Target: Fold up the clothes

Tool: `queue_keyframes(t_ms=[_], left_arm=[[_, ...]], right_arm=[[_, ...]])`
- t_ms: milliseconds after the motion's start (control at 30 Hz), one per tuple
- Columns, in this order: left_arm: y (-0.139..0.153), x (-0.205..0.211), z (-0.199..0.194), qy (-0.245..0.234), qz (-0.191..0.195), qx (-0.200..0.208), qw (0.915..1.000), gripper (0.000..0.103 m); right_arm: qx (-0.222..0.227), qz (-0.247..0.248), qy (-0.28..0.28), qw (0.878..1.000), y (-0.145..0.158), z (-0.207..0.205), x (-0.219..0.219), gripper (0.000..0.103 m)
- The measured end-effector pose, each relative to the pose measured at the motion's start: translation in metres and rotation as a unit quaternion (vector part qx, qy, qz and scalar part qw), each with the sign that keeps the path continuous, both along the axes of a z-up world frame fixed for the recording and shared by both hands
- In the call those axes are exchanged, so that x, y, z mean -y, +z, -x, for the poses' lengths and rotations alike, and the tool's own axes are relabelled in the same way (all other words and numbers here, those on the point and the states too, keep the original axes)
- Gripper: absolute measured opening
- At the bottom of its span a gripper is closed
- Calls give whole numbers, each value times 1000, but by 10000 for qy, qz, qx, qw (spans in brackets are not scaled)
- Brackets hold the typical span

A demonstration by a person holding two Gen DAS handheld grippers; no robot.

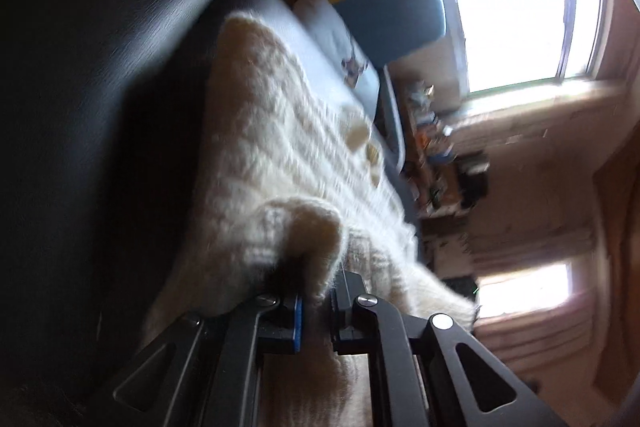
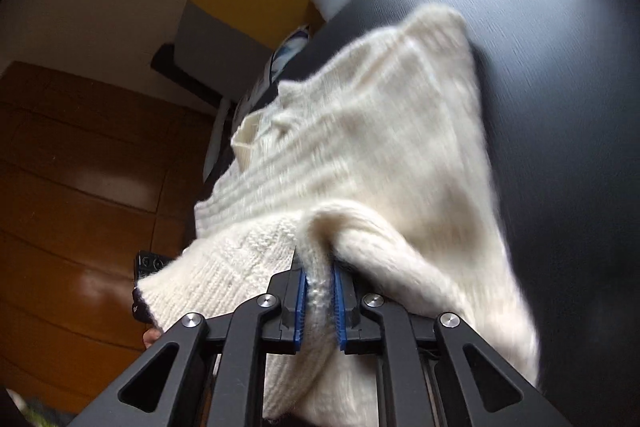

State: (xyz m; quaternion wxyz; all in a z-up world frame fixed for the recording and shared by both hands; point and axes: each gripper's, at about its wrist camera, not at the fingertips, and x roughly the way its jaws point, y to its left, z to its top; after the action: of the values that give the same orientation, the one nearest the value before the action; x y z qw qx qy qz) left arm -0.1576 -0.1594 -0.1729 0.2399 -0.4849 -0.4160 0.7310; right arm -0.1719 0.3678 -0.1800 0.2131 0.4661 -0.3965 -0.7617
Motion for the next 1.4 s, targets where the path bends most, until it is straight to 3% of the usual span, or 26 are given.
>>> queue_keyframes(t_ms=[167,233,267,367,400,433,600,833,933,1000,1033,1067,1100,1133,1300,1400], left_arm=[[-7,4,-52,17,-114,201,9997,9],[-5,6,-58,141,-156,157,9997,11],[-2,8,-62,183,-258,177,9993,12],[7,15,-73,308,-569,241,9976,21],[10,18,-79,351,-616,210,9973,21],[13,22,-85,395,-661,179,9969,22],[10,36,-122,536,-739,-12,9958,29],[7,15,-157,272,-321,-328,9986,36],[13,-3,-157,61,-104,-525,9985,39],[14,-16,-153,-85,155,-553,9983,39],[14,-22,-149,-197,271,-525,9981,38],[15,-26,-146,-260,379,-519,9976,34],[15,-28,-144,-260,497,-521,9971,14],[16,-31,-142,-259,615,-523,9964,8],[41,-27,-131,-237,-105,-900,9956,8],[65,-16,-114,-84,-692,-1243,9898,7]], right_arm=[[27,146,-10,9999,0,-50,4,10],[-8,156,-39,9999,5,-62,6,17],[-20,211,-97,9997,9,-66,6,23],[-160,551,-161,9982,26,-81,4,61],[-228,558,-108,9981,32,-87,5,70],[-267,581,-79,9979,36,-93,6,71],[-337,698,4,9970,36,-113,11,71],[-277,316,100,9991,14,-107,43,71],[-320,21,17,9995,15,-110,44,58],[-305,-130,-19,9994,14,-113,42,41],[-296,-188,-40,9994,13,-114,41,38],[-292,-207,-67,9993,12,-115,40,32],[-290,-213,-95,9993,12,-116,37,31],[-287,-220,-124,9993,12,-118,35,31],[-695,-158,76,9974,42,-118,37,30],[-1016,50,24,9948,65,-109,28,30]])
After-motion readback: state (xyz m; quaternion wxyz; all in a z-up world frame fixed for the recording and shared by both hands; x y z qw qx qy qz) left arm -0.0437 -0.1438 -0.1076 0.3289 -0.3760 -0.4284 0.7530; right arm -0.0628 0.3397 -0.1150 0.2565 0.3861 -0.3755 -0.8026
